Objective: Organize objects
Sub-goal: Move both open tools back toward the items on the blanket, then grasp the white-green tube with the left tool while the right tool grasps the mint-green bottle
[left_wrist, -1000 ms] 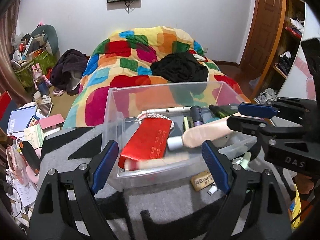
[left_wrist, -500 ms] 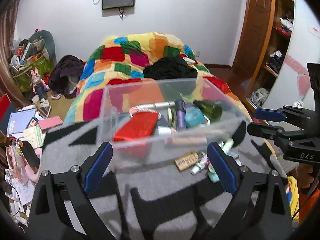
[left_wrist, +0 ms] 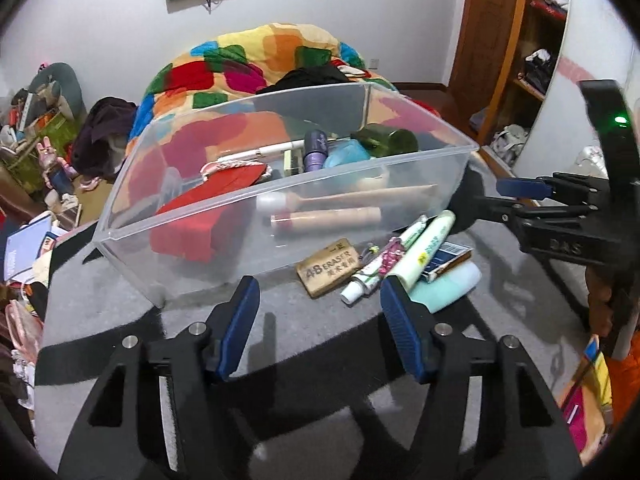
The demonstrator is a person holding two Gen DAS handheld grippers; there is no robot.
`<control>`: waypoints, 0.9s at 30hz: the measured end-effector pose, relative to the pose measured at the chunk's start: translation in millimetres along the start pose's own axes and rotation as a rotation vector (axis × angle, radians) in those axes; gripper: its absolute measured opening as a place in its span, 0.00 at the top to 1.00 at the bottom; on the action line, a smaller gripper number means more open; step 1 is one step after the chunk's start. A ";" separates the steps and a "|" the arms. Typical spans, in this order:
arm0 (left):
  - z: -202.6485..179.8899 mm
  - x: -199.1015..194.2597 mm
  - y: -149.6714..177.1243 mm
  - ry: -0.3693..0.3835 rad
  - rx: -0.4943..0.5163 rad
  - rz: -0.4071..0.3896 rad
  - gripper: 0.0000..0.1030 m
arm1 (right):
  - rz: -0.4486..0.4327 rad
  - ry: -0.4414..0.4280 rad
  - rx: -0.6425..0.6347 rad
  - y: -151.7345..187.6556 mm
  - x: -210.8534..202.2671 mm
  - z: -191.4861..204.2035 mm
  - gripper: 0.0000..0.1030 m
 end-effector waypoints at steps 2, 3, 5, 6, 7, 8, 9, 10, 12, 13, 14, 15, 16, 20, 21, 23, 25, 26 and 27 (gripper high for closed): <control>3.1 4.4 0.2 -0.008 -0.007 0.012 0.38 | 0.029 0.017 0.013 -0.9 12.7 -5.2 0.51; 4.6 6.6 0.8 -0.008 -0.010 0.018 0.38 | 0.038 0.024 0.014 -0.4 17.3 -6.3 0.51; 5.0 11.4 1.7 -0.007 -0.009 0.030 0.38 | 0.055 0.022 0.006 0.6 22.5 -4.3 0.51; 4.9 13.4 1.3 -0.007 -0.008 0.033 0.38 | 0.056 0.009 -0.010 0.7 22.5 -0.8 0.51; 3.9 15.2 1.3 -0.003 -0.006 0.037 0.39 | 0.057 -0.004 -0.027 1.1 21.6 3.7 0.52; 3.1 16.2 1.5 -0.005 -0.005 0.037 0.39 | 0.057 -0.007 -0.044 2.6 21.3 7.6 0.52; 2.4 16.3 1.7 -0.004 -0.002 0.034 0.40 | 0.055 -0.005 -0.063 4.3 20.1 11.3 0.52; 2.0 15.1 2.5 -0.003 0.000 0.031 0.40 | 0.054 -0.005 -0.070 5.5 20.1 13.0 0.53; 2.7 11.0 4.9 0.004 -0.002 0.024 0.40 | 0.050 -0.013 -0.067 8.9 16.8 13.7 0.54; 3.3 9.1 6.2 0.007 -0.005 0.023 0.40 | 0.053 -0.027 -0.058 9.7 15.4 13.7 0.54; 4.6 6.8 8.2 0.012 -0.009 0.022 0.40 | 0.058 -0.047 -0.047 10.8 14.1 14.2 0.54; 6.3 4.3 10.7 0.018 -0.014 0.022 0.40 | 0.061 -0.072 -0.037 11.7 12.2 15.0 0.54; 7.9 1.8 14.3 0.027 -0.020 0.023 0.40 | 0.061 -0.098 -0.032 12.6 9.1 17.0 0.54; 15.4 -7.4 38.3 0.056 -0.054 0.048 0.40 | 0.047 -0.152 -0.060 16.8 -3.0 34.3 0.54; 17.8 -10.0 47.3 0.056 -0.059 0.059 0.40 | 0.044 -0.162 -0.075 17.9 -5.6 40.4 0.54; 19.4 -17.3 58.4 0.050 -0.057 0.051 0.39 | 0.041 -0.186 -0.103 20.9 -9.8 54.0 0.54; 17.8 -26.8 67.7 0.054 -0.051 0.043 0.35 | 0.049 -0.246 -0.140 26.3 -14.4 72.8 0.54; 16.1 -30.8 70.8 0.057 -0.047 0.042 0.34 | 0.050 -0.256 -0.155 28.1 -15.5 78.5 0.54; 14.3 -33.8 73.1 0.058 -0.040 0.042 0.34 | 0.049 -0.259 -0.181 30.4 -16.5 86.1 0.54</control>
Point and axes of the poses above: each gripper's, at about its wrist camera, not at the fingertips, and x roughly the way its jaws point, z to its left, y to its underside, the point moved 7 cm from there along x, roughly the way its jaws point, and after that the axes turned 6 degrees about x, right-handed, at the moved point
